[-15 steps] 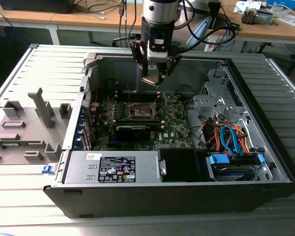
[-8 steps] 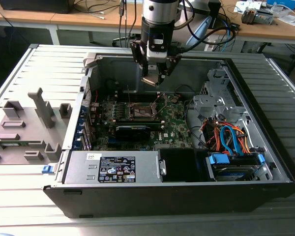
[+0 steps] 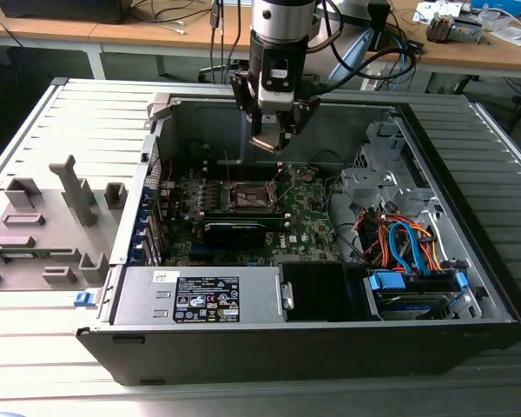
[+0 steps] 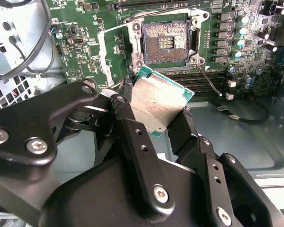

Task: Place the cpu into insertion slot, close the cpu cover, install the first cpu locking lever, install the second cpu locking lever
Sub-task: 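Place the cpu into insertion slot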

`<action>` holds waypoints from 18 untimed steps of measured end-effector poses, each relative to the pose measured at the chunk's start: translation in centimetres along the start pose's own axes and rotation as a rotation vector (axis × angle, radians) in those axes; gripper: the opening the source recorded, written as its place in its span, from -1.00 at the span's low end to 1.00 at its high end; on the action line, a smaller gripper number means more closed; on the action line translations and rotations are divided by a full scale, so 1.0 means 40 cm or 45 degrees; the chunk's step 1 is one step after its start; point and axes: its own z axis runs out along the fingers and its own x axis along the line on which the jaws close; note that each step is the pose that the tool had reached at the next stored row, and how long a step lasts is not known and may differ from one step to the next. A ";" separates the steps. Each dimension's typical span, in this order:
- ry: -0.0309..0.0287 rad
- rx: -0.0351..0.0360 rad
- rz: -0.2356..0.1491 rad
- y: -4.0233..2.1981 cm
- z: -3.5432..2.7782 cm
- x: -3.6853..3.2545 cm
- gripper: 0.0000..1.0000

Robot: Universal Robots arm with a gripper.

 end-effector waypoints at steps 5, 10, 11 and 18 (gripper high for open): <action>-0.0005 0.0000 0.010 0.000 0.000 0.000 0.09; -0.0013 0.0001 0.023 0.000 0.001 0.000 0.09; -0.0014 0.0001 0.026 0.000 0.001 0.000 0.09; -0.0025 0.0002 0.045 0.000 0.002 0.000 0.09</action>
